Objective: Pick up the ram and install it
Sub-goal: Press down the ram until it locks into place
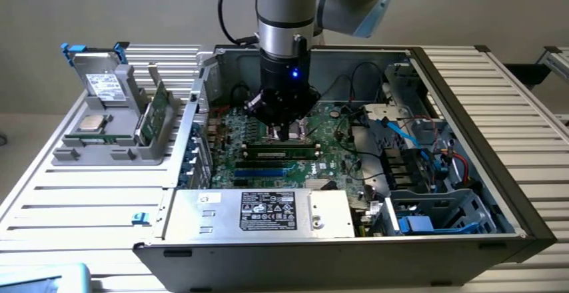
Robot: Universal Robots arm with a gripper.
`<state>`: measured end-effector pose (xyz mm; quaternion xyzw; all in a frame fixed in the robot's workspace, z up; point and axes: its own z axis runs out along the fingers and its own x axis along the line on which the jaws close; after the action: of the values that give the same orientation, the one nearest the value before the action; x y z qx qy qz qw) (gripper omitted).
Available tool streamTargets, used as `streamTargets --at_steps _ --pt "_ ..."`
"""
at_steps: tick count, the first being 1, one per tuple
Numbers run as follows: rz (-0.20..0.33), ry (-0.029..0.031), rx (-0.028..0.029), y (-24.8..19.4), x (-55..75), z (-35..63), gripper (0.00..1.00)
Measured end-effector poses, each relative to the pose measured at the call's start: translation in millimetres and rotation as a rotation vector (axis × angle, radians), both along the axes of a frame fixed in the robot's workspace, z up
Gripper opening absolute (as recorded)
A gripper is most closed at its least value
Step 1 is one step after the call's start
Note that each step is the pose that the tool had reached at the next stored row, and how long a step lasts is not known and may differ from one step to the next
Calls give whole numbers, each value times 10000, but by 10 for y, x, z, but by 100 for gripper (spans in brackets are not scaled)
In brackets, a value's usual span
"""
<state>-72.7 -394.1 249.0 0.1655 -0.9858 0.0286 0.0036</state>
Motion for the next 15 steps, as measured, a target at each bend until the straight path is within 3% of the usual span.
streamTargets --at_steps 6,15 --pt "-703 -31 -43 0 0 -2 11" --pt "-1646 -122 -211 0 0 -3 11"
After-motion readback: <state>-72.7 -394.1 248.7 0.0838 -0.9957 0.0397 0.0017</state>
